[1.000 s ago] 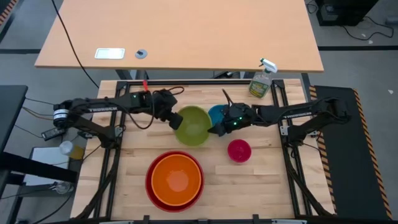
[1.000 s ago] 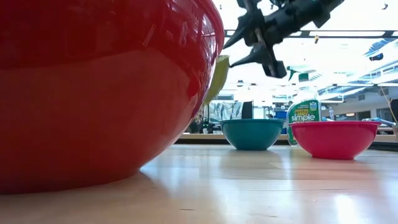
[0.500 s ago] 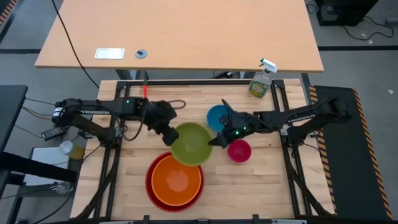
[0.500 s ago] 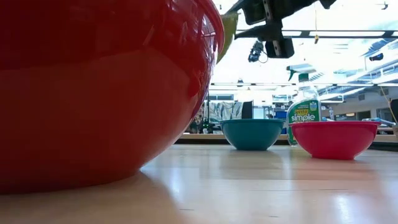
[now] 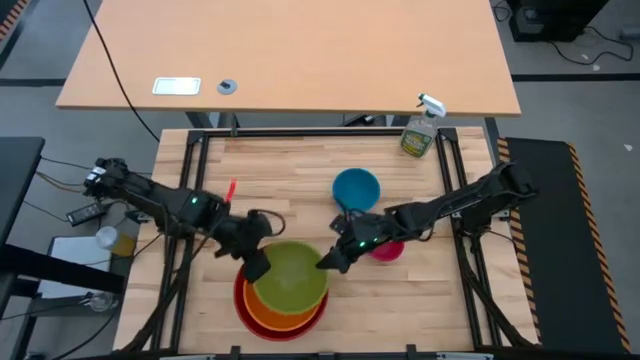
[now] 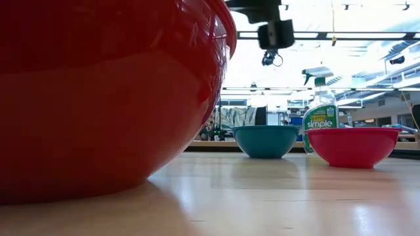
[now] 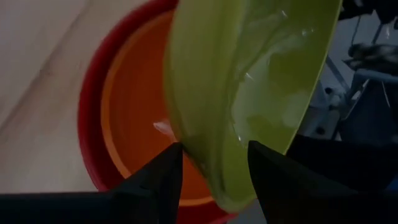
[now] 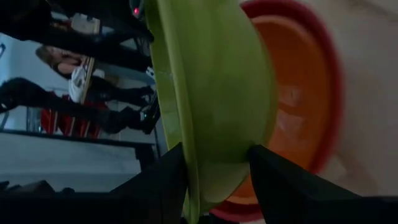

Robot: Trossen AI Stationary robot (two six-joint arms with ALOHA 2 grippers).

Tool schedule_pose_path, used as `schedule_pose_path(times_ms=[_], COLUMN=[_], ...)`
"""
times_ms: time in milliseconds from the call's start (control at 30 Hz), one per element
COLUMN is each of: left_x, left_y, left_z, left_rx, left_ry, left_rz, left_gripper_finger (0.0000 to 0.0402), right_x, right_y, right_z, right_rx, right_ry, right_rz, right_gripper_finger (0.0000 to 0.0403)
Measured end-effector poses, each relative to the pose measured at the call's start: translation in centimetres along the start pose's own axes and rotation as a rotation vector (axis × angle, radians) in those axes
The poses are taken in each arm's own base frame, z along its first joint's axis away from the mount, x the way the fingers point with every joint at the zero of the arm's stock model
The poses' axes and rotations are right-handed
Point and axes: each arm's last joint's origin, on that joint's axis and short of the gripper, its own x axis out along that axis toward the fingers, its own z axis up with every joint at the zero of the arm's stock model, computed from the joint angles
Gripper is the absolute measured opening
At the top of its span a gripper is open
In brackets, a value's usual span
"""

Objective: Nest bowls inside each other
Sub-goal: Stack the green bowl on top of the orange bowl, then stack the blue bowl on top of the green bowl

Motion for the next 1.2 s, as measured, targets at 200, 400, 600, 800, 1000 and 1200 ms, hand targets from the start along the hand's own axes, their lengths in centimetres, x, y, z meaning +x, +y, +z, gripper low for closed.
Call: schedule_pose_path(times_ms=[200,400,600,800,1000,1200], left_x=[0.2,0.9,3.5,5.6,6.0,4.1], left_y=[-1.4,-2.2,-3.0,-2.8,-2.6,-2.5], left_z=[-3.1,-5.6,-7.5,-7.6,-7.1,-6.5], left_rx=[0.002,0.011,0.071,0.116,0.132,0.176], left_ry=[0.002,-0.026,-0.034,-0.045,-0.050,-0.141], left_rz=[0.031,0.086,0.181,0.284,0.304,0.282], left_gripper_finger=[0.0180,0.0180,0.0180,0.0180,0.0180,0.0180], right_x=[3.3,5.3,5.1,5.3,5.4,2.4], right_y=[1.0,1.0,0.7,0.1,-0.1,1.1], right_z=[-0.3,-0.3,-0.4,-0.8,-0.9,0.6], right_rx=[-0.015,0.008,0.029,0.034,0.018,-0.031], right_ry=[0.052,0.083,0.090,0.120,0.129,0.058], right_rz=[0.015,0.012,-0.045,-0.086,-0.099,-0.131], right_gripper_finger=[0.0176,0.0176,0.0176,0.0176,0.0176,0.0170])
